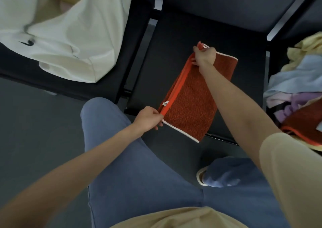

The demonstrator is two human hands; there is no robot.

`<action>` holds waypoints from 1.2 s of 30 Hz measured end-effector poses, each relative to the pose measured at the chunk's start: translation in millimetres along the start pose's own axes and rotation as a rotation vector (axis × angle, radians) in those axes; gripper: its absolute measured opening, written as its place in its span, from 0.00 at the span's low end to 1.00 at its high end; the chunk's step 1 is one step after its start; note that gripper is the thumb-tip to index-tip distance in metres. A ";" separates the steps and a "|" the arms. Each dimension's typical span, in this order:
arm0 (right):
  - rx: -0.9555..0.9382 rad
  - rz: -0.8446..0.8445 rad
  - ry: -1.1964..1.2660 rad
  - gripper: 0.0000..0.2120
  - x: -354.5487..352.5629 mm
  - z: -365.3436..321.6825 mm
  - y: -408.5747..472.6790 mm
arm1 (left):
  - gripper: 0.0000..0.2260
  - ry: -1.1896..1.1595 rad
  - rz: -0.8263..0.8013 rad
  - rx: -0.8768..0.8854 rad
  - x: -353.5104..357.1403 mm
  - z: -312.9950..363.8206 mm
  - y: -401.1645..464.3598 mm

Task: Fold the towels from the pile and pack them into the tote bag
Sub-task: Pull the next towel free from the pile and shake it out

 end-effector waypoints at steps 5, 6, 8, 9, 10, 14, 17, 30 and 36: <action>-0.224 -0.049 -0.092 0.10 -37.0 23.7 -45.1 | 0.14 0.356 0.275 0.126 -4.7 -3.5 -2.7; -0.302 -0.034 -0.142 0.09 -50.7 35.6 -60.6 | 0.16 0.381 0.341 0.160 -4.9 -1.0 -3.8; -0.382 0.024 -0.180 0.08 -79.4 62.6 -97.5 | 0.19 0.389 0.411 0.213 -3.8 4.9 -3.6; -0.358 0.052 -0.187 0.08 -92.2 76.2 -115.9 | 0.21 0.394 0.418 0.219 -2.4 6.9 -1.8; -0.318 0.081 -0.194 0.09 -102.8 90.7 -132.4 | 0.21 0.403 0.416 0.217 -0.8 8.8 -0.1; -0.145 0.069 -0.358 0.17 -119.1 137.0 -167.6 | 0.18 0.412 0.406 0.183 9.8 12.6 6.8; 0.049 -0.111 -0.462 0.22 -116.2 148.1 -184.4 | 0.12 0.408 0.371 0.152 16.5 15.8 6.8; 0.162 -0.328 0.234 0.17 -171.7 126.9 -222.8 | 0.15 -0.273 0.033 0.040 30.3 28.2 -55.1; 0.187 -0.414 0.353 0.07 -194.3 126.8 -230.9 | 0.08 -0.427 -0.072 0.127 27.4 35.5 -76.2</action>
Point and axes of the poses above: each hand's wrist, its own y-axis towards the middle knuckle, its own x-axis out of the palm, z = x × y, the point moved 3 cm from there along y, towards the middle knuckle, and after that the axes turned 2 degrees about -x, right-handed, at the moved point
